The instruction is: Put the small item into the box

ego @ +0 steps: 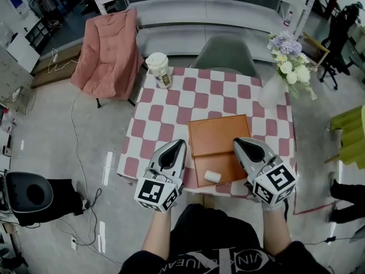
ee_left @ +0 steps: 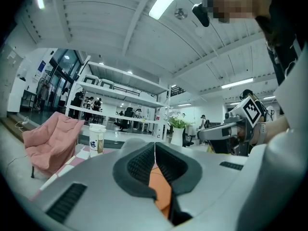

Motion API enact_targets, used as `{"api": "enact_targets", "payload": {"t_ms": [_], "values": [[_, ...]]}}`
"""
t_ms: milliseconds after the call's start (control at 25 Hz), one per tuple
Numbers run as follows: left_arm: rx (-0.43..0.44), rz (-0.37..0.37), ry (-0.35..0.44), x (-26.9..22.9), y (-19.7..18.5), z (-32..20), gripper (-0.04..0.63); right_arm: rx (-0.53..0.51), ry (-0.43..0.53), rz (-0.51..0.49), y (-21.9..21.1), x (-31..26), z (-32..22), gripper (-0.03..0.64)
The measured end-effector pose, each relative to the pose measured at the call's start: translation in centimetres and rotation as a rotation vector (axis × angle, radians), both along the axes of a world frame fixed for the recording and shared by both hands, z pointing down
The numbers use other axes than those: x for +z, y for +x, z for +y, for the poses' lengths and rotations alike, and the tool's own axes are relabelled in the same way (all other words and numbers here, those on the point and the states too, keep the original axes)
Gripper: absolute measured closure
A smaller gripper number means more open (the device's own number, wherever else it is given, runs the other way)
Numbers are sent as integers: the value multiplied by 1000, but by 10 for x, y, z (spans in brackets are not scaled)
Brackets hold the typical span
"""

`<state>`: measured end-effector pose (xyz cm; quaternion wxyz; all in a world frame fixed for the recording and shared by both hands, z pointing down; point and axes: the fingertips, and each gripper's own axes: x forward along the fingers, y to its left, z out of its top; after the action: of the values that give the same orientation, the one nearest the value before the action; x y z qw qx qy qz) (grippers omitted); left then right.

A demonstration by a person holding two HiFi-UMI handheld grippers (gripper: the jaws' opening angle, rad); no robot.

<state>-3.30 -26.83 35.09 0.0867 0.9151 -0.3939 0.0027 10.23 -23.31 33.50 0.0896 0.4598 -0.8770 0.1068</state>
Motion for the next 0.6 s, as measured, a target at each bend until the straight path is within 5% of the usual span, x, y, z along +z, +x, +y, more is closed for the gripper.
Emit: {"api": "enact_targets", "payload": {"t_ms": [600], "values": [[-36, -11, 53, -35, -14, -13, 580, 18, 88, -19, -2, -34, -12, 611]]}}
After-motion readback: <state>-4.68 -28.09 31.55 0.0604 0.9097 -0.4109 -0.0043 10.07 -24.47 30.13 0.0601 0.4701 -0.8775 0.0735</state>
